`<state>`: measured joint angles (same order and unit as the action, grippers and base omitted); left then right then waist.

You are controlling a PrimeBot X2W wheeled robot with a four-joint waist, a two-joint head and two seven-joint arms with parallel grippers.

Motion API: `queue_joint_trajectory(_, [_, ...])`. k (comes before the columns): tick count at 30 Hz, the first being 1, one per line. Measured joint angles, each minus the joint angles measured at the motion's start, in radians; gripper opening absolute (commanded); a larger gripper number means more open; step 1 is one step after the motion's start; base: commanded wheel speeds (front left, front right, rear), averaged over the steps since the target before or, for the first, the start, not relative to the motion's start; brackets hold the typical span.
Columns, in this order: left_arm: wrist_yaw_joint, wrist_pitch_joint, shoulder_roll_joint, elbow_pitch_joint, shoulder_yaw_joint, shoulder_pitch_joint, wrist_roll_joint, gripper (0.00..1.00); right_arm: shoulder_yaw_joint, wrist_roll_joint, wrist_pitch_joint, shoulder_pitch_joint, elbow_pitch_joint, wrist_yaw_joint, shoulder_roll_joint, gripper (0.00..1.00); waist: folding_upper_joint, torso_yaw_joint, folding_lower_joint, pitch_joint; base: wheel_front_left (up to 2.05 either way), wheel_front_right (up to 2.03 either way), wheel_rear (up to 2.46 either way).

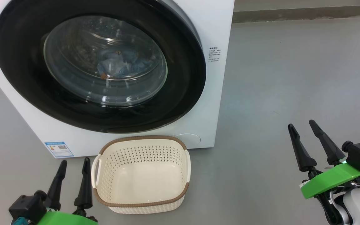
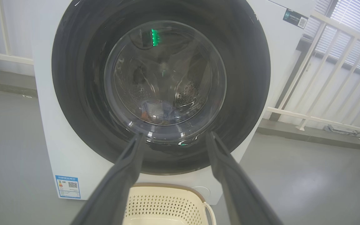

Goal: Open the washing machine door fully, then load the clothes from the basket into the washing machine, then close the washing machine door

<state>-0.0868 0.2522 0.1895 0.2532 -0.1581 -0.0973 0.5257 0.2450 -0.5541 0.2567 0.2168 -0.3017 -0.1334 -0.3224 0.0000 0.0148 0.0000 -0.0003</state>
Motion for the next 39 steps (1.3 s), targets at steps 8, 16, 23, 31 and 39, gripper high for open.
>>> queue_joint_trajectory(8, [0.0, -0.007, -0.031, 0.052, -0.008, 0.03, 0.006, 0.0, 0.018, -0.002, -0.002, -0.05, -0.051, 0.0, 0.043, 0.0, 0.0, 0.0, 0.0, 0.0, 0.0, 0.0, 0.0])
queue_joint_trajectory(16, [-0.001, -0.028, -0.039, 0.056, 0.001, 0.04, 0.068, 0.0, 0.005, -0.067, -0.023, -0.064, -0.053, 0.0, 0.055, 0.0, 0.0, -0.001, 0.0003, -0.001, 0.0, 0.0, 0.0])
queue_joint_trajectory(23, [-0.001, -0.051, -0.047, 0.056, 0.013, 0.04, 0.128, 0.0, -0.021, -0.125, -0.045, -0.064, -0.049, 0.0, 0.069, 0.0, 0.0, -0.002, 0.0002, 0.0, 0.0, 0.0, 0.0])
queue_joint_trajectory(31, [-0.002, -0.071, -0.051, 0.056, 0.032, 0.04, 0.196, 0.0, -0.043, -0.193, -0.069, -0.064, -0.045, 0.0, 0.082, 0.0, 0.0, -0.003, 0.0002, 0.0, 0.0, 0.0, 0.0])
queue_joint_trajectory(39, [-0.002, -0.095, -0.058, 0.055, 0.045, 0.04, 0.263, 0.0, -0.065, -0.259, -0.09, -0.064, -0.04, 0.0, 0.1, 0.0, 0.0, -0.004, 0.0002, 0.0, 0.0, 0.0, 0.0])
